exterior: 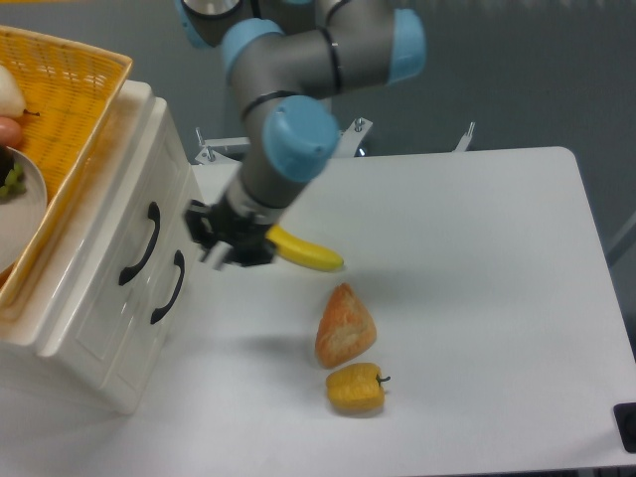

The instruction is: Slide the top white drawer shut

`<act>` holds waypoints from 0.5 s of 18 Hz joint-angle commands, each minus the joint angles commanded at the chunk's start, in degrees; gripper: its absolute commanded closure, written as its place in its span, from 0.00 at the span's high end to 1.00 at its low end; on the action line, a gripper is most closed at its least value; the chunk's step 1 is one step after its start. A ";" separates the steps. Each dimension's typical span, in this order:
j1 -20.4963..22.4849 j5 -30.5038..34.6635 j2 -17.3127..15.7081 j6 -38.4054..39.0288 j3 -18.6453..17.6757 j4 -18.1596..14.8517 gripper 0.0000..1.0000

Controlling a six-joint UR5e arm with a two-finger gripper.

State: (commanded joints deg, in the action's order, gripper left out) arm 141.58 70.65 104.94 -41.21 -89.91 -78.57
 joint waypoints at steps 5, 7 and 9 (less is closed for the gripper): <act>5.28 12.01 0.09 -9.47 0.00 2.18 1.00; 8.09 15.91 1.05 -13.88 0.35 4.04 1.00; 11.16 15.92 1.58 -17.74 0.79 4.30 1.00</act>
State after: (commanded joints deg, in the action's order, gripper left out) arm 152.74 86.57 106.52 -58.95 -89.12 -74.27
